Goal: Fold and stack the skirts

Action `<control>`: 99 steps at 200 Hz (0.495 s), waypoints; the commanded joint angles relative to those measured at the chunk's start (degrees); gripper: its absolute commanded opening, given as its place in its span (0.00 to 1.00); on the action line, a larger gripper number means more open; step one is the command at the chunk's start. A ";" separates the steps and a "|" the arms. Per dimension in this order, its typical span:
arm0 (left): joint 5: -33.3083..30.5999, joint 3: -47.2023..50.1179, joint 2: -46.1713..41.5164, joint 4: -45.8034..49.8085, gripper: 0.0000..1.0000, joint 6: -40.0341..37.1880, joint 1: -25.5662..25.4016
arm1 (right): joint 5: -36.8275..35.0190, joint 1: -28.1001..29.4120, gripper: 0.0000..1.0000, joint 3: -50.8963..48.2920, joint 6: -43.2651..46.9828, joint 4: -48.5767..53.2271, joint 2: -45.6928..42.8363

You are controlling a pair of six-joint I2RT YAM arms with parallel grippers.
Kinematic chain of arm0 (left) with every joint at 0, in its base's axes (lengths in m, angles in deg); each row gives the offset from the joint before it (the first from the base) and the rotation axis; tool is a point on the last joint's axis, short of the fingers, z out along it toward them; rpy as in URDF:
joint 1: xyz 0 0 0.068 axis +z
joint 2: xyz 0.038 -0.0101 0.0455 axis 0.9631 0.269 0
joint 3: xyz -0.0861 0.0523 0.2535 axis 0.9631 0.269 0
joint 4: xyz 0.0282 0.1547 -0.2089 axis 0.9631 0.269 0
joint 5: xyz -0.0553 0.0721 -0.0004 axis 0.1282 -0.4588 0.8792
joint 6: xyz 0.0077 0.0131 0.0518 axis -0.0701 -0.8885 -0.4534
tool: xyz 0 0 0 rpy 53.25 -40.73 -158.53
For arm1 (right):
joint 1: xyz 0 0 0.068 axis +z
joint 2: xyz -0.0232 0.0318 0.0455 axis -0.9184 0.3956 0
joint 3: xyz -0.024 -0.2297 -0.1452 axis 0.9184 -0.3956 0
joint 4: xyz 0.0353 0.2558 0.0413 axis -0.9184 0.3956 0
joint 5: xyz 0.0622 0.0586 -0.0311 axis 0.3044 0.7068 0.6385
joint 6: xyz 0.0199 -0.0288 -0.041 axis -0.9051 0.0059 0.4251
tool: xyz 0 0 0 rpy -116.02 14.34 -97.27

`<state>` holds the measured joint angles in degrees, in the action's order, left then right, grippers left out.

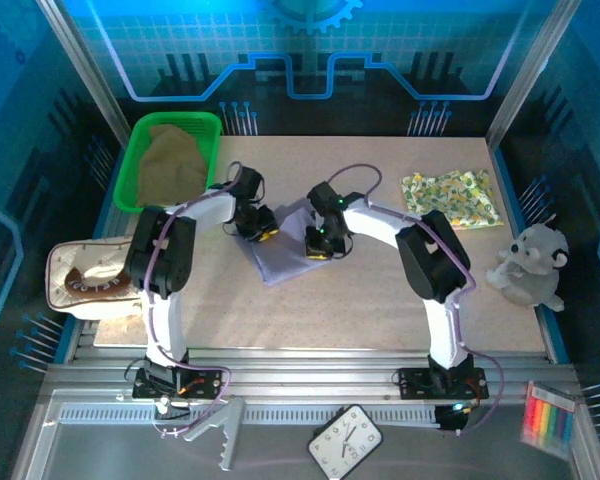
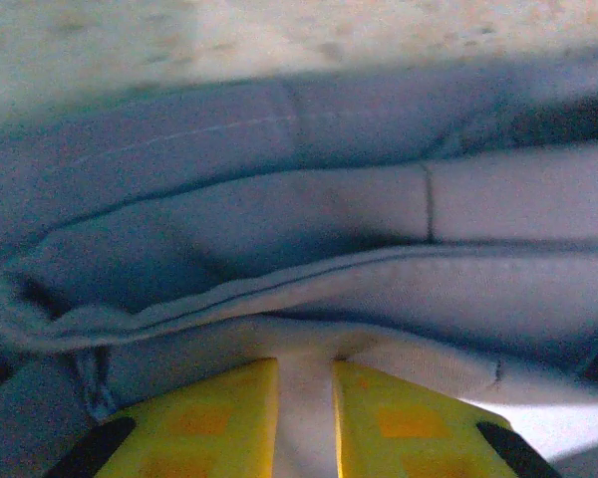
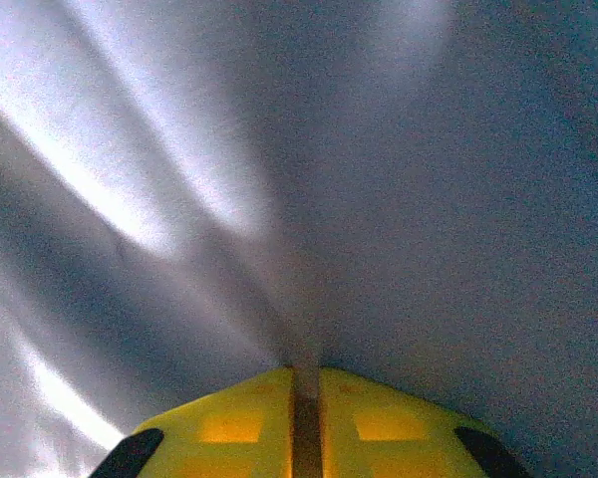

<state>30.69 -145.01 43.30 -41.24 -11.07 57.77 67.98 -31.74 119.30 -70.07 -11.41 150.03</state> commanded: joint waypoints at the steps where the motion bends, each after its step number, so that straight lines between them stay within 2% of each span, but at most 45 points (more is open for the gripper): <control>1: 0.26 -5.57 2.20 5.72 0.23 -3.83 -2.50 | 2.02 1.92 0.20 -4.47 -10.22 -8.36 -5.53; 23: -2.55 -4.20 -2.55 5.50 0.28 -3.47 -1.74 | -3.87 -0.70 0.31 -6.35 -7.32 -8.91 -10.72; 37: -2.90 -0.95 -6.86 4.17 0.34 -2.67 -0.25 | -2.02 -3.42 0.46 -5.63 -0.01 -10.42 -11.60; 52: -1.80 3.14 -11.26 2.11 0.41 -1.88 1.37 | -2.52 -5.55 0.50 -1.98 9.30 -7.28 -10.08; 68: -1.35 6.28 -15.13 1.24 0.54 -1.81 2.66 | -4.07 -6.75 0.52 0.65 18.40 -5.85 -8.10; 92: -2.21 9.97 -19.67 0.20 0.77 -1.53 3.91 | -1.78 -8.38 0.54 4.19 27.83 -4.20 -4.62; 99: -2.43 11.08 -20.71 -0.50 0.83 -1.32 4.20 | -0.69 -8.66 0.58 5.34 29.89 -3.43 -3.48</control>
<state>29.12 -137.36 26.49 -39.95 -13.02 61.51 65.58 -39.85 121.24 -53.85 -17.94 142.43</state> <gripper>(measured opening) 0.755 0.544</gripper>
